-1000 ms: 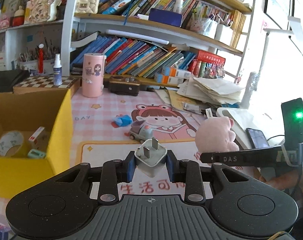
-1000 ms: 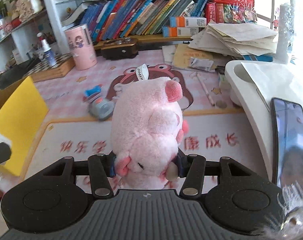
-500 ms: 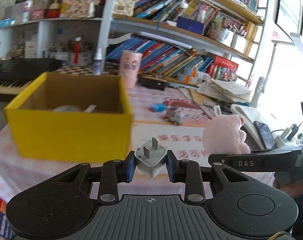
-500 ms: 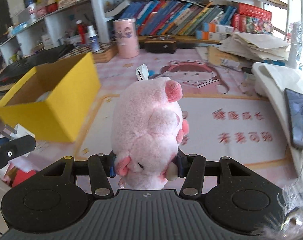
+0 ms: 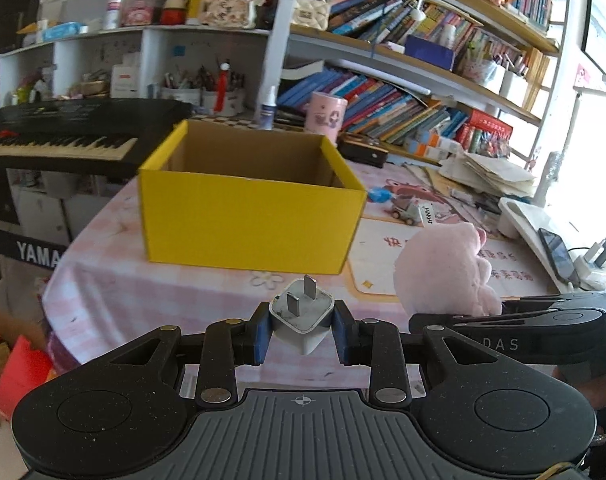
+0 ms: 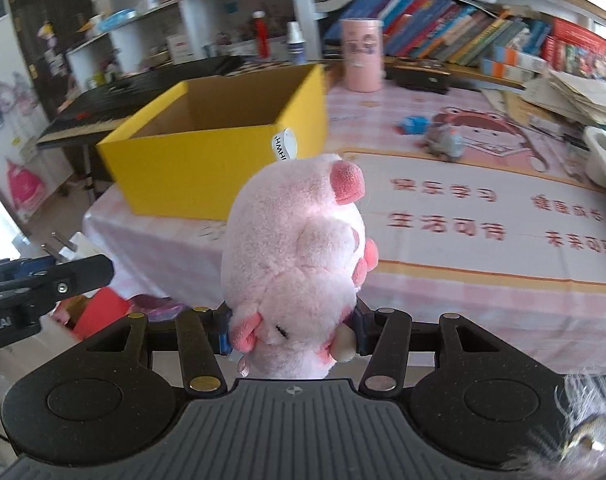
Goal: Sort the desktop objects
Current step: 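Carry plug adapter with left gripper while right gripper carries plush pig toward yellow box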
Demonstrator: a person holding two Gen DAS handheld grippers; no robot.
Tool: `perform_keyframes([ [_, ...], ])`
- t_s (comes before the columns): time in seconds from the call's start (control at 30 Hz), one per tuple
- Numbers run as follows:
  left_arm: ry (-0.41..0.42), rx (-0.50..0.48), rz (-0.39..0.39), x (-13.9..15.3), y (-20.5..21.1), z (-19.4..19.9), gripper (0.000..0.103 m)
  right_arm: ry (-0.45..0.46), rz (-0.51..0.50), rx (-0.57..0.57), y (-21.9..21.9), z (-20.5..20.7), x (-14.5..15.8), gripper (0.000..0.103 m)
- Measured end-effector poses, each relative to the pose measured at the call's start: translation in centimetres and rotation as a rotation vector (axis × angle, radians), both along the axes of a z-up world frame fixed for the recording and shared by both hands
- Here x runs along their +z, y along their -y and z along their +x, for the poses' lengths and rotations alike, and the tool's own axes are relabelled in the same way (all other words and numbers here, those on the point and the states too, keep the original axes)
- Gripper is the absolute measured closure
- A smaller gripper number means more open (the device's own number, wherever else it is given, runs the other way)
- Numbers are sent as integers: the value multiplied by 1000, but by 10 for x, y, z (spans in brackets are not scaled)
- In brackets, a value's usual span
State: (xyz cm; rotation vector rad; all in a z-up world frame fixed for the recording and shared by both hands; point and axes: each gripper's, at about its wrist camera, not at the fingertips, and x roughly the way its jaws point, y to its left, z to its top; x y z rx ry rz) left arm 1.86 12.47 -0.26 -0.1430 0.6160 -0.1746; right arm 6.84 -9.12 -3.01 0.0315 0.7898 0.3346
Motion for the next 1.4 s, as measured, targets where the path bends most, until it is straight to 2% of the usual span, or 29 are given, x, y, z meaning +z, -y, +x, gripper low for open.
perform_keyframes([
  [0.37, 41, 48, 27, 5, -22, -24, 73, 28, -25, 103, -43, -16, 8, 54],
  [0.8, 40, 81, 14, 5, -39, -25, 73, 43, -48, 158, -64, -17, 12, 54],
  [1.17, 88, 71, 31, 17, -39, 2, 73, 67, -48, 150, -64, -3, 16, 54],
  [1.4, 121, 88, 65, 28, -36, 35, 73, 100, 8, 138, -61, 26, 33, 54],
])
